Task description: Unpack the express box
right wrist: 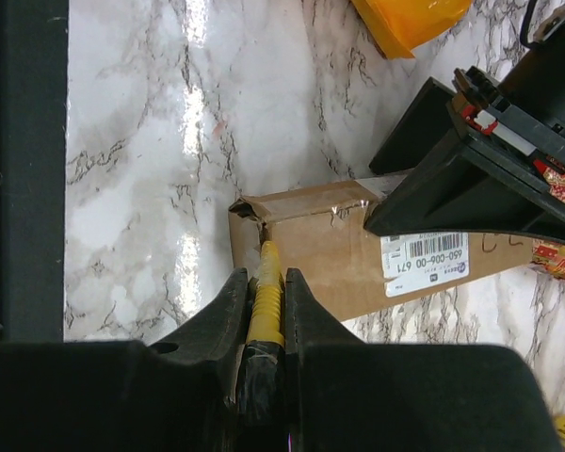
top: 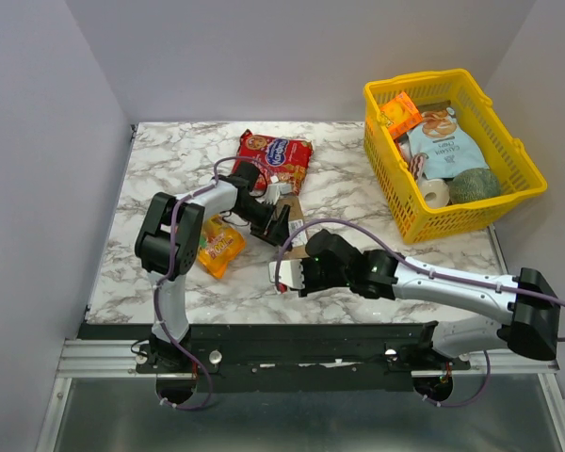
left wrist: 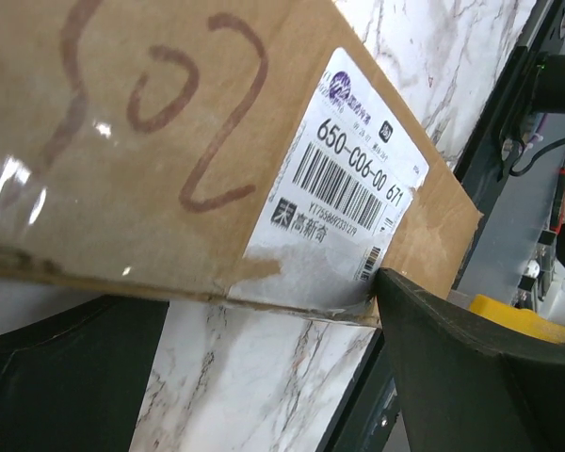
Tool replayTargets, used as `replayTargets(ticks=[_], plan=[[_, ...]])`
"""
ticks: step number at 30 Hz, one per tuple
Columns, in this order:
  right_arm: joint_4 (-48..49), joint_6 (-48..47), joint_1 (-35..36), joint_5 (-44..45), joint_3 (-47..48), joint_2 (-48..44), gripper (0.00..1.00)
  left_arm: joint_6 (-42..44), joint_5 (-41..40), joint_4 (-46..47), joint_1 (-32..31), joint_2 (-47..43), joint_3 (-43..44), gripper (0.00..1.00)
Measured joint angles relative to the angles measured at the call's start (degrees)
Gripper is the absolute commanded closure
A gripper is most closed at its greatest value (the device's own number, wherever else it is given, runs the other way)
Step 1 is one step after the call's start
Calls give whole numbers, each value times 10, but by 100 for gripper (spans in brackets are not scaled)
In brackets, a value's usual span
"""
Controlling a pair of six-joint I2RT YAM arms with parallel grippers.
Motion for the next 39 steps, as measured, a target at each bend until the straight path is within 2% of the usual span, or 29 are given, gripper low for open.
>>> replayTargets(ticks=[10,29,39], plan=[[-47,-74,-31,-32,-16,-37,99,9,0,-3,-12,12,19,4],[-143,-190,-72,-116,20,-26,99,69,-19,-43,-37,29,67,5],[-226,-146,-105,-112,57,-22,100,73,-23,-48,-43,32,74,5]])
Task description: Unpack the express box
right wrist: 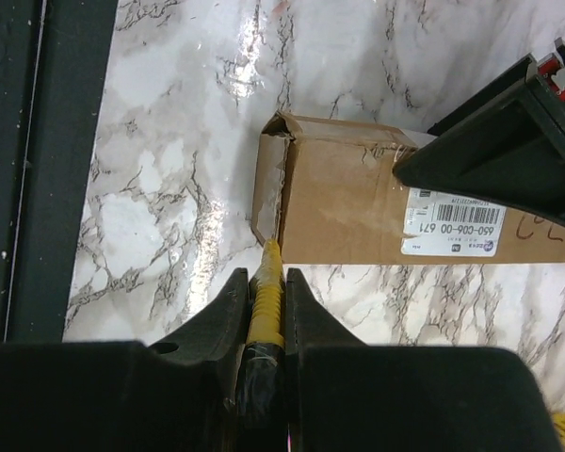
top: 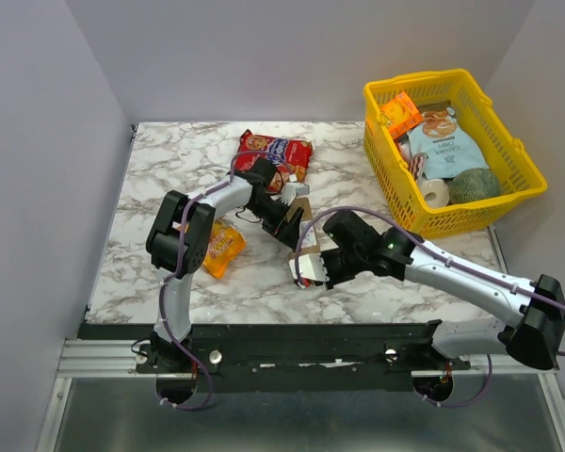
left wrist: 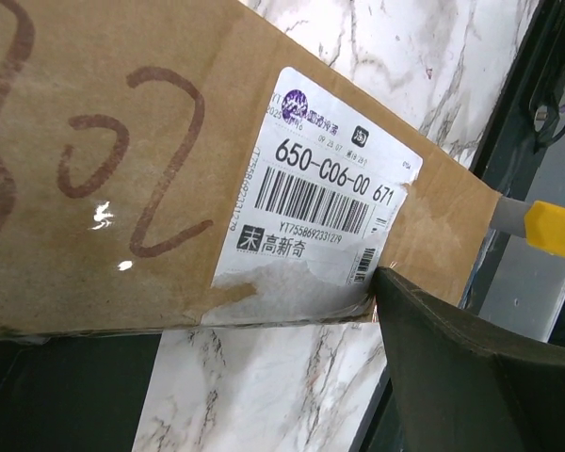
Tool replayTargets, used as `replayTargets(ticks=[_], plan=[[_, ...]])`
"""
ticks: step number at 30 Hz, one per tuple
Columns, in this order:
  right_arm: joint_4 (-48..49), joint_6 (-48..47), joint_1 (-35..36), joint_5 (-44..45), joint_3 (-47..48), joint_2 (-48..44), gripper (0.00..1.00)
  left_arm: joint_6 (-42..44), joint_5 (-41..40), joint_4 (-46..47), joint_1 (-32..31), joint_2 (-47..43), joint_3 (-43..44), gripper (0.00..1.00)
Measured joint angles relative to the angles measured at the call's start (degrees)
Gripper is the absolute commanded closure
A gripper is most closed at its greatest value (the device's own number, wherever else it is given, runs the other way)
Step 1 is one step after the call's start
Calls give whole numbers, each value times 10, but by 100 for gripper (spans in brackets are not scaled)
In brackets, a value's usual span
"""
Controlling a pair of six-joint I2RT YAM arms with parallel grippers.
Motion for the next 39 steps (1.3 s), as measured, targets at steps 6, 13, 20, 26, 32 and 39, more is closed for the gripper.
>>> replayTargets(ticks=[6,13,20,26,32,39], plan=[[-28,60,-19,-6,33,-6,100,2,0,-5,-8,2,8,2],[22,184,-31,28,118,-67,100,-1,-19,-14,-6,-18,41,1],[185,184,-34,275,-60,-99,96,-79,-45,3,16,-113,53,2],[447,23,-40,377,-348,-150,75,-140,-239,42,59,-236,-65,2],[516,-16,-40,358,-395,-183,23,-154,-277,38,110,-236,-75,2],[331,57,-40,274,-295,-202,4,-157,-244,33,114,-193,-81,1]])
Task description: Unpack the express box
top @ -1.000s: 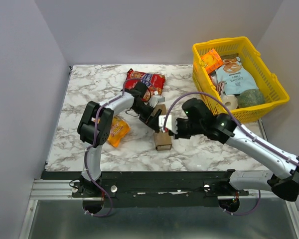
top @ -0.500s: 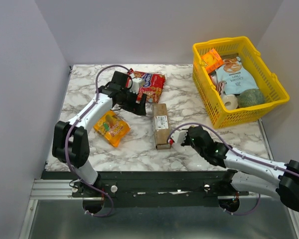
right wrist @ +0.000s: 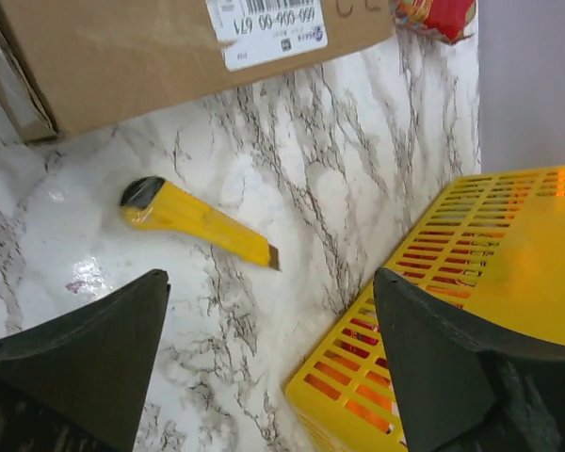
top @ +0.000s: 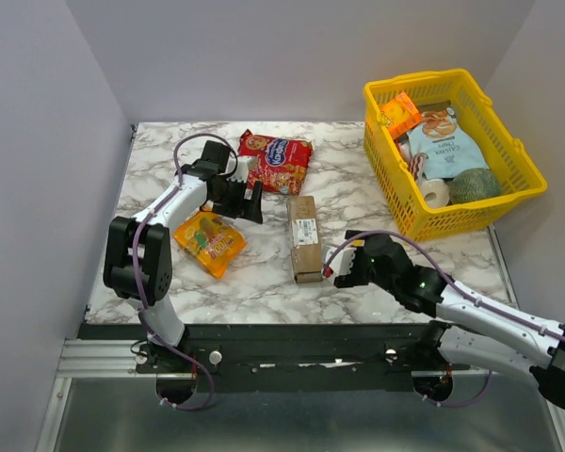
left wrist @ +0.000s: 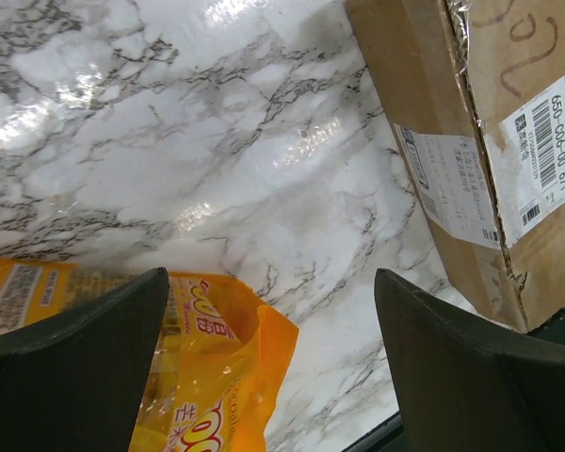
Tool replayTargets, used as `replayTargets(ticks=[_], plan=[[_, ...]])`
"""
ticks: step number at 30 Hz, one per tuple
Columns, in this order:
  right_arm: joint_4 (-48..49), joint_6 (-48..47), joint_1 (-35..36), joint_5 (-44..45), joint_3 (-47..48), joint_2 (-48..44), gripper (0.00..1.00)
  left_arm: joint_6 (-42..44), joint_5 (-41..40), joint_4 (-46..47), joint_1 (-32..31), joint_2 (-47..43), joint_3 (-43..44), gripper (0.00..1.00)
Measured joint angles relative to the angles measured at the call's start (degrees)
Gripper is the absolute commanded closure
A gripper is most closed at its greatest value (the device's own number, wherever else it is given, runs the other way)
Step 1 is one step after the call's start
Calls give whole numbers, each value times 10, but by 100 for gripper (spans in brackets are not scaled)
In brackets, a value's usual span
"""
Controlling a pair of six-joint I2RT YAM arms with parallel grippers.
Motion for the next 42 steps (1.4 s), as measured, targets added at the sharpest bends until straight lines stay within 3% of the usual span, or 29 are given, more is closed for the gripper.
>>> replayTargets(ticks=[6,11,13,14,15,17,22,32,38,42], plan=[[-61,46,-16,-65,89,24,5,14,65,-14,-7,33,8,3],[-48,126,-49,-97,172,153,12,21,122,-11,-20,49,17,16],[-36,168,-56,-109,216,212,21,27,137,-11,-23,55,17,21],[-36,188,-59,-119,240,239,25,31,146,-11,-25,61,17,28],[-33,212,-61,-132,270,265,36,33,150,-12,-26,65,19,31],[-26,244,-63,-146,312,299,44,37,157,-12,-26,81,29,40],[-9,300,-64,-161,353,336,75,47,160,-13,-26,100,46,48],[0,329,-95,-204,239,340,74,55,176,-14,-26,98,51,46],[43,325,-116,-225,199,317,76,61,176,-14,-26,95,47,37],[49,317,-177,-235,155,284,75,67,175,-17,-27,95,44,29]])
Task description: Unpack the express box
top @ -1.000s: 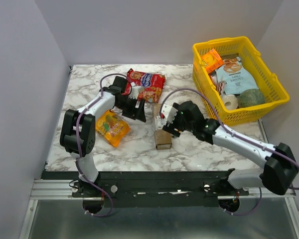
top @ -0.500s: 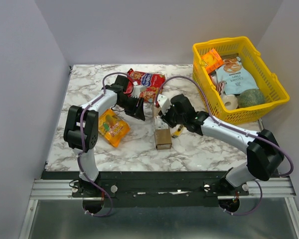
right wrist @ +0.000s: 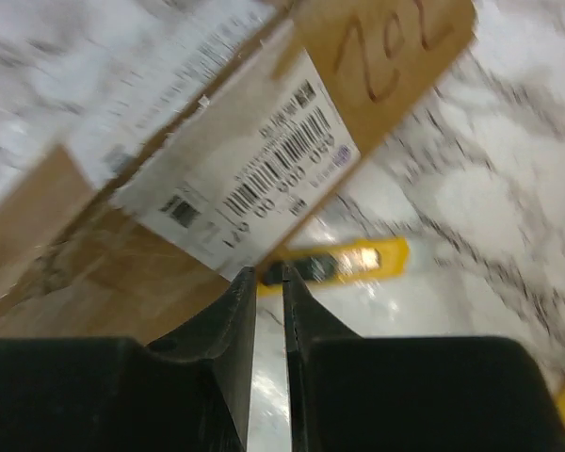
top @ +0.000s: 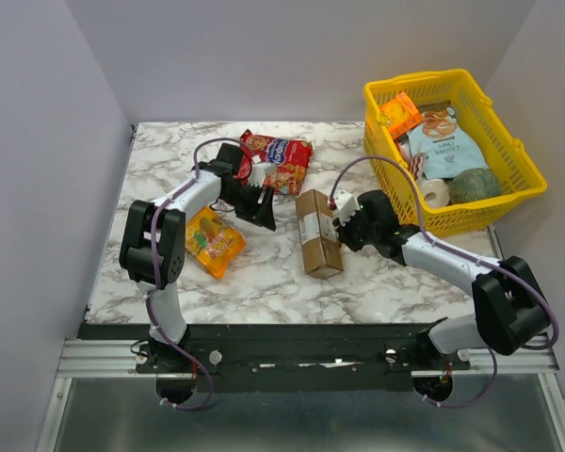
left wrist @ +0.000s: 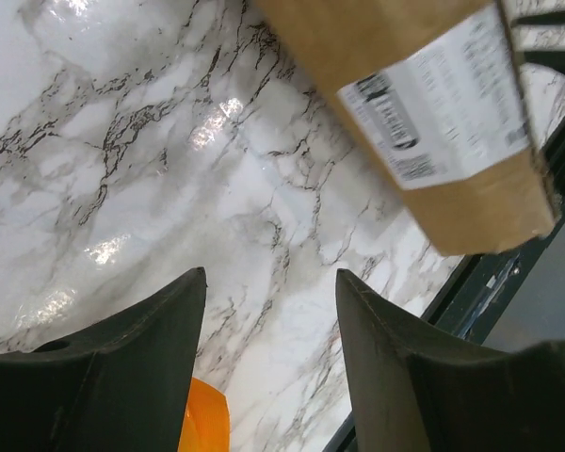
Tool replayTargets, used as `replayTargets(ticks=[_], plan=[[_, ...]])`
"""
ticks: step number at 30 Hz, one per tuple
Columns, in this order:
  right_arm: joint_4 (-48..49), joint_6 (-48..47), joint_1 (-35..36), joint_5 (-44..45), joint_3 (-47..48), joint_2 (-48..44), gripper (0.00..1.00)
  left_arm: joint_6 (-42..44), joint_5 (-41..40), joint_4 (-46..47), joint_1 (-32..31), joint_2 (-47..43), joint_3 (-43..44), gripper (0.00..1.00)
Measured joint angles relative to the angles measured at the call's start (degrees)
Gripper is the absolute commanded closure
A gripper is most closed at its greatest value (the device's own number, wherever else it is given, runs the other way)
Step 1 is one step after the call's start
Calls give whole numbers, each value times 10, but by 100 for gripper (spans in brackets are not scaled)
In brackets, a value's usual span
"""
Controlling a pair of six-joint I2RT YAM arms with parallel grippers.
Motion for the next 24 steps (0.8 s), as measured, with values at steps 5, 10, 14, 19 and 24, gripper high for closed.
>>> replayTargets(ticks=[5,10,14,19,24], plan=[[-45,-34,-50,18,-42,-1,56,11,-4,-3,-13,0,0,24],[-69,-37,-48,53,-22,-14,30,21,-13,-10,-46,0,2,23],[-104,-14,-48,71,60,-28,17,26,-16,-10,-70,10,16,23],[-140,27,-48,70,160,-27,16,25,-16,-9,-79,52,46,23],[-162,50,-48,68,174,-2,16,21,-15,-10,-82,77,76,2]])
